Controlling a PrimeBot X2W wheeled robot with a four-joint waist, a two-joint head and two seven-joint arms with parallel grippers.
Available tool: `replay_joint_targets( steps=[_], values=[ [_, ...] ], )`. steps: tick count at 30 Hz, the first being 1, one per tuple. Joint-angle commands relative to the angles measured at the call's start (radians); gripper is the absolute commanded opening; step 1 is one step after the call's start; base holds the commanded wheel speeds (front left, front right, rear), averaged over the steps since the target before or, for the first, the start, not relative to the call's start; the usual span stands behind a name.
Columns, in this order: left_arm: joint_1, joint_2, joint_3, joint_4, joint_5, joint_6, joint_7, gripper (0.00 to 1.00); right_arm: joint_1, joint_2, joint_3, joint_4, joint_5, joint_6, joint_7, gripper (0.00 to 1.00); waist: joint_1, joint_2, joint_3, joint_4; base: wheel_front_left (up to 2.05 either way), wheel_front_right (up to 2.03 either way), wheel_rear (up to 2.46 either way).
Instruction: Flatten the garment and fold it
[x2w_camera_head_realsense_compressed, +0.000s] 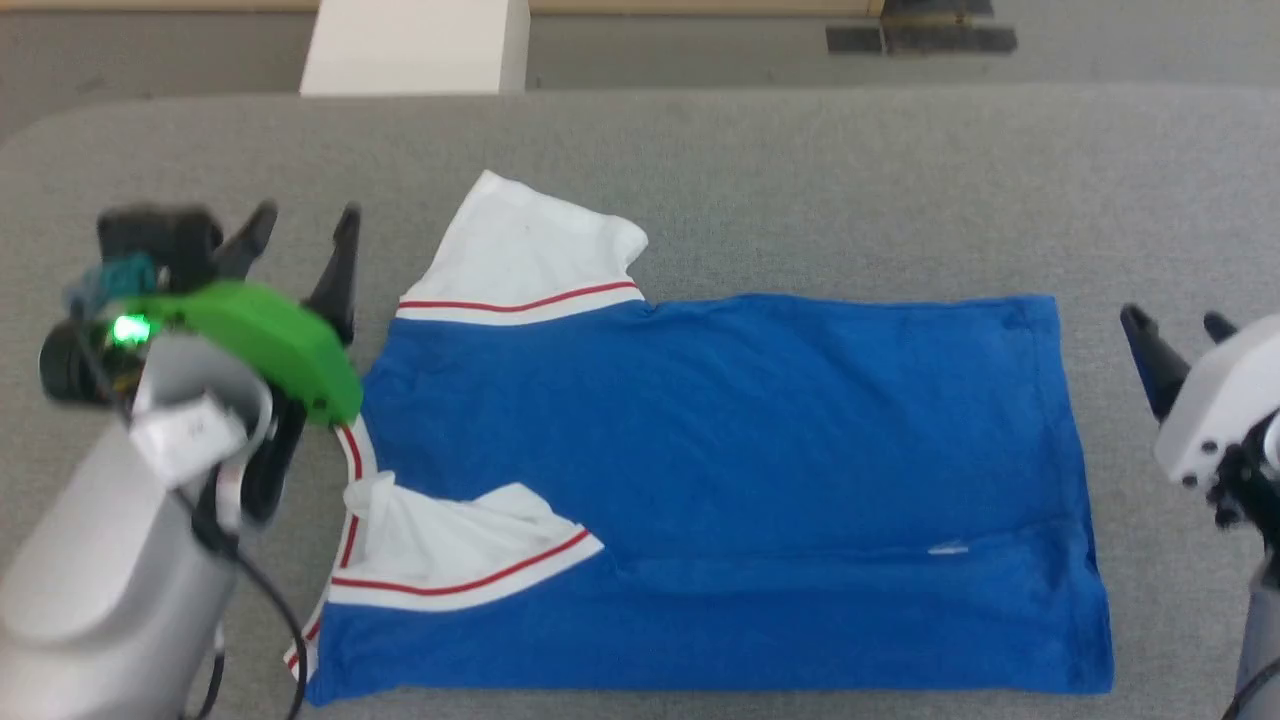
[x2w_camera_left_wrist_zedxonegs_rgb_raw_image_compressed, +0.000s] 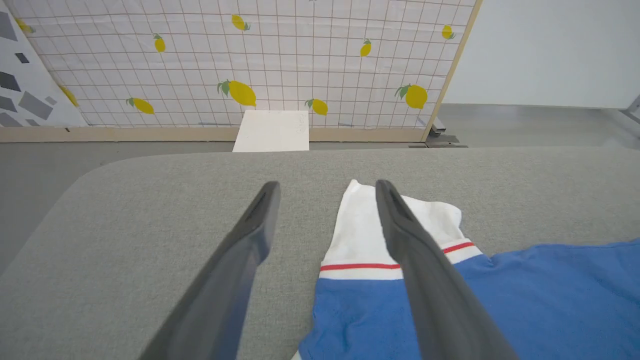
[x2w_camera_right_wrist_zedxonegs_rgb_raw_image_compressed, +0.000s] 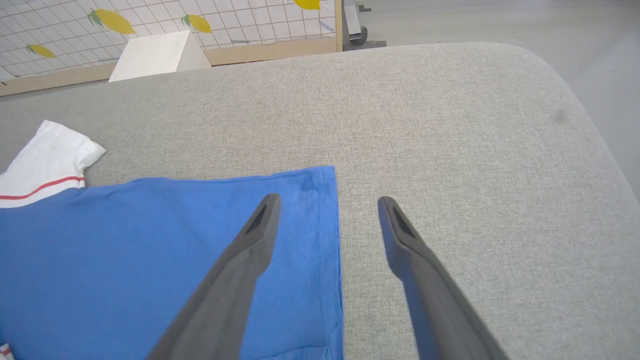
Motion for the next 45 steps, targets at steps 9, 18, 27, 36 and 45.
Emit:
replay_joint_targets(
  steps=[9,18,27,36,45],
  values=[
    [-0.415,-0.106,-0.082,0.381,-0.006,-0.139,0.169,1.00,-0.198,-0.002,0.058,0.061,-0.029,-0.002,-0.011,1.00,0.0000,-0.0001,0.243,-0.044,0.00,0.00,0.00],
    [-0.616,-0.135,-0.185,0.628,0.003,-0.162,0.527,1.00,-0.247,-0.008,0.085,0.106,-0.028,-0.002,-0.029,1.00,0.0000,-0.0001,0.310,-0.077,0.00,0.00,0.00],
    [-0.561,-0.149,-0.211,0.651,-0.044,-0.168,0.670,0.00,-0.227,-0.019,0.060,0.119,-0.031,-0.002,-0.042,1.00,0.0000,-0.0001,0.299,-0.067,0.00,0.00,0.00],
    [-0.462,-0.096,-0.102,0.420,-0.090,-0.200,0.373,0.00,-0.233,-0.109,0.070,0.145,-0.056,-0.002,0.035,1.00,0.0000,-0.0001,0.245,-0.003,0.00,0.00,0.00],
    [-0.345,-0.052,-0.055,0.156,-0.115,-0.150,0.318,0.00,-0.277,-0.191,0.173,0.240,-0.088,-0.002,0.152,1.00,0.0000,-0.0001,0.294,0.033,0.00,0.00,0.00]
  ],
)
